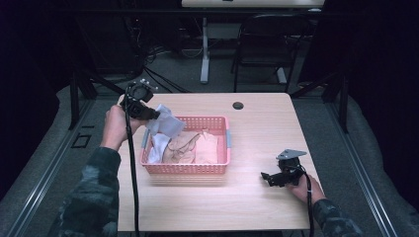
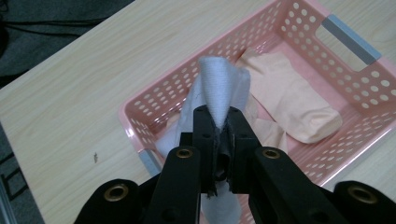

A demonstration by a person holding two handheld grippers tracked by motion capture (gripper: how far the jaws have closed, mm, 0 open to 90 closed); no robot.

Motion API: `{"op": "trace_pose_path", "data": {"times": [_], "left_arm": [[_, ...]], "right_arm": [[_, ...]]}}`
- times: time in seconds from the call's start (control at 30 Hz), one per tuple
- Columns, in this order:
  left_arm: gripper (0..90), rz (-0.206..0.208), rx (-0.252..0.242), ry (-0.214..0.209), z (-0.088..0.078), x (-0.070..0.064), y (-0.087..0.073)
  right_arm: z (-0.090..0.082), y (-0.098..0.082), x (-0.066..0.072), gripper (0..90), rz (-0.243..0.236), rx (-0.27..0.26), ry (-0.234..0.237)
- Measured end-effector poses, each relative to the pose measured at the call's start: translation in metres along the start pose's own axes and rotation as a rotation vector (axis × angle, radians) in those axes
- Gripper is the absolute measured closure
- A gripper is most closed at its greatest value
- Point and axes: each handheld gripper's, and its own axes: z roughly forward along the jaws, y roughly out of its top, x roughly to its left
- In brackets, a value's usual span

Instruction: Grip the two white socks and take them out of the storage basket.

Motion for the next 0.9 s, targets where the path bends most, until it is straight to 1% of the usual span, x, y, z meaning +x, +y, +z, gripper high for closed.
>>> {"op": "trace_pose_path", "data": {"times": [0.17,0.3,0.4,0.5,0.53,0.57,0.7,0.77,0.8,0.83,0.9], "left_arm": [[84.5,-0.007,-0.019,0.013,-0.015,0.004,0.003],[84.5,-0.011,-0.033,0.029,-0.027,0.009,0.002],[84.5,-0.016,-0.045,0.045,-0.036,0.015,0.001],[84.6,-0.020,-0.039,0.066,-0.043,0.020,0.001],[84.7,-0.026,-0.040,0.081,-0.048,0.023,0.000],[84.6,-0.026,-0.040,0.081,-0.048,0.023,0.000],[84.7,-0.041,-0.042,0.107,-0.058,0.031,-0.004],[85.0,-0.049,-0.041,0.130,-0.065,0.038,-0.008],[85.0,-0.049,-0.041,0.130,-0.065,0.038,-0.008],[85.0,-0.062,-0.039,0.148,-0.069,0.043,-0.013],[85.0,-0.065,-0.035,0.155,-0.071,0.045,-0.015]], "right_arm": [[0.000,0.000,0.000,0.0,0.000,0.000,0.000],[0.000,0.000,0.000,0.0,-0.003,0.003,-0.002],[0.000,0.000,0.000,0.0,-0.003,0.003,-0.002],[0.000,0.000,0.000,0.0,-0.003,0.003,-0.003],[0.000,0.000,0.000,0.0,-0.003,0.004,-0.002],[0.000,0.000,0.000,0.0,-0.003,0.004,-0.002],[0.000,0.000,0.000,0.0,-0.003,0.005,-0.002],[0.000,0.000,0.000,0.0,-0.002,0.008,-0.001],[0.000,0.000,0.000,0.0,-0.002,0.008,-0.001],[0.000,0.000,0.000,0.0,-0.002,0.008,-0.001],[0.000,0.000,0.000,0.0,-0.003,0.007,-0.001]]}}
